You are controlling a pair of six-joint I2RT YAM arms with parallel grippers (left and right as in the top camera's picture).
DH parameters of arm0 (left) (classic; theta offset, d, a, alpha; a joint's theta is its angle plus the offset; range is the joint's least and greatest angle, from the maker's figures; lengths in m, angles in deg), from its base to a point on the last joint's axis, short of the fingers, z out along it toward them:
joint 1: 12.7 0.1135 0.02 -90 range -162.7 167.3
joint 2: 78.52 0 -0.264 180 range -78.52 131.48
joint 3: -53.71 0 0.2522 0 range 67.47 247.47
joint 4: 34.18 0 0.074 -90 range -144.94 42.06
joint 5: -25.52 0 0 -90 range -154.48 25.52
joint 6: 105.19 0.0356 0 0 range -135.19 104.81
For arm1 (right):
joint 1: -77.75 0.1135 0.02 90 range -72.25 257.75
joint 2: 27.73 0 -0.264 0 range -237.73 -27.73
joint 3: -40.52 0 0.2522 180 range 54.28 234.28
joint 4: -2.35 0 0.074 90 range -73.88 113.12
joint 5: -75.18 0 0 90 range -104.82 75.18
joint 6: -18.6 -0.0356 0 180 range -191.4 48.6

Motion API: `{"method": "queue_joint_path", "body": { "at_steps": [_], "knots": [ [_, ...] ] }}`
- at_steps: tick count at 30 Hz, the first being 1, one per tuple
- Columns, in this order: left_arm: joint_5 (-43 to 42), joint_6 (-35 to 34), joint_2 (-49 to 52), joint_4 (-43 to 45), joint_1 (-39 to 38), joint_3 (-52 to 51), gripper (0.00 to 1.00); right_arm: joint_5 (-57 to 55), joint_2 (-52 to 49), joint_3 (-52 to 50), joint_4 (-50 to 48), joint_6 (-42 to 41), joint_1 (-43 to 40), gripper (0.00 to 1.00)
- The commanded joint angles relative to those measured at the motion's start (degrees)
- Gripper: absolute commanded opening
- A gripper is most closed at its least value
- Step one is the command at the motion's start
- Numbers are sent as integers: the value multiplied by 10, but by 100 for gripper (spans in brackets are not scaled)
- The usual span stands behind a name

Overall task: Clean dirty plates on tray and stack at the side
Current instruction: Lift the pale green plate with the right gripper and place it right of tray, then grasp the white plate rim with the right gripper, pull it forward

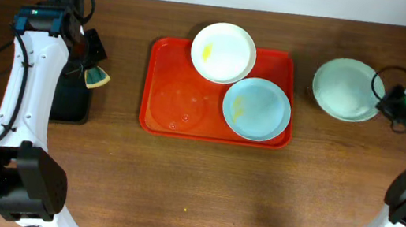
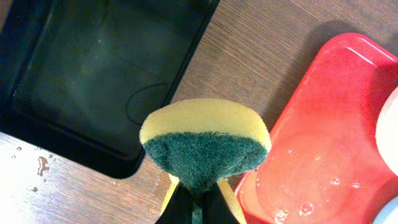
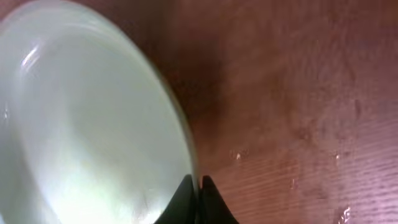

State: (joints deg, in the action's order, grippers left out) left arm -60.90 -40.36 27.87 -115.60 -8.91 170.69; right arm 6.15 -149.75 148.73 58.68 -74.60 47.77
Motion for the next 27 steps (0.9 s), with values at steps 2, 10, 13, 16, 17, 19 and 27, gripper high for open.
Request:
{"method": "queue_joint_path", "body": {
  "at_steps": [2, 10, 13, 16, 17, 19, 27],
  "knots": [
    [-4, -7, -3, 26, 3, -30, 0, 17, -3, -66, -91, -33, 19, 56],
    [-4, -7, -3, 25, 3, -31, 0, 114, 36, 169, 120, -7, 108, 95],
    [-4, -7, -3, 25, 3, -31, 0, 76, 2, 139, 45, -56, 246, 84],
    [-4, -7, -3, 25, 3, -31, 0, -168, -66, 139, -17, -66, 390, 80],
    [-4, -7, -3, 25, 3, -31, 0, -196, -81, 139, -35, -68, 411, 80],
    [-4, -7, -3, 25, 3, -31, 0, -244, -120, 139, -80, -124, 438, 79],
    [-4, -7, -3, 31, -1, -31, 0, -192, -162, 139, -137, -138, 438, 4]
  ]
}}
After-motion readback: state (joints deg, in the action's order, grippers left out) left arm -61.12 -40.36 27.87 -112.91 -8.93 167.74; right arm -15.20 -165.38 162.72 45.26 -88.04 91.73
